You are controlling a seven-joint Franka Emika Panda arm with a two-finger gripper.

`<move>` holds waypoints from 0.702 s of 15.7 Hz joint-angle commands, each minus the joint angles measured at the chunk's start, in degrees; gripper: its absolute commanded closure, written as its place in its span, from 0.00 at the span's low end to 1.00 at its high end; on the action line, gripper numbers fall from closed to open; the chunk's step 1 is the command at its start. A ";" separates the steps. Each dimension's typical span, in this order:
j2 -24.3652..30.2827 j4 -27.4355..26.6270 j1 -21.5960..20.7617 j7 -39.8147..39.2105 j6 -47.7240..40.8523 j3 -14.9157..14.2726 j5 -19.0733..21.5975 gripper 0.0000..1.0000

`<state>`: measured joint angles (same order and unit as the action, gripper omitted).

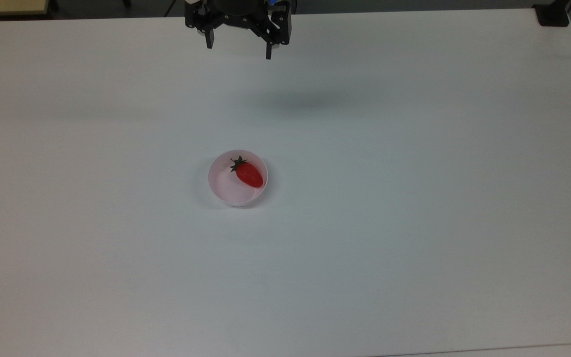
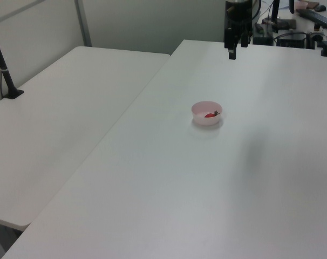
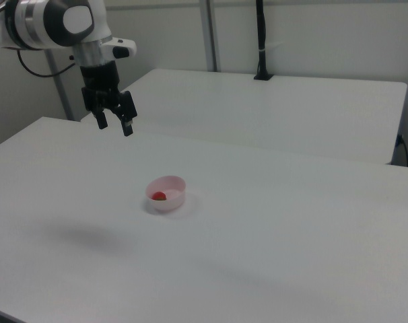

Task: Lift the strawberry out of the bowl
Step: 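Move the open gripper over the pink bowl with the strawberry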

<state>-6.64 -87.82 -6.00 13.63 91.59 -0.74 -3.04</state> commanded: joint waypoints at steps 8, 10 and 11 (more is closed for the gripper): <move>0.93 -1.57 1.07 -1.32 -0.54 -1.02 -0.65 0.00; 0.67 -1.39 2.12 -1.50 -0.28 -1.02 -0.65 0.00; 0.14 -1.13 2.39 -1.50 0.07 -1.02 -0.56 0.00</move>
<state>-6.79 -88.11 -4.59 13.58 91.59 -1.47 -3.09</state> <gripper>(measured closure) 0.000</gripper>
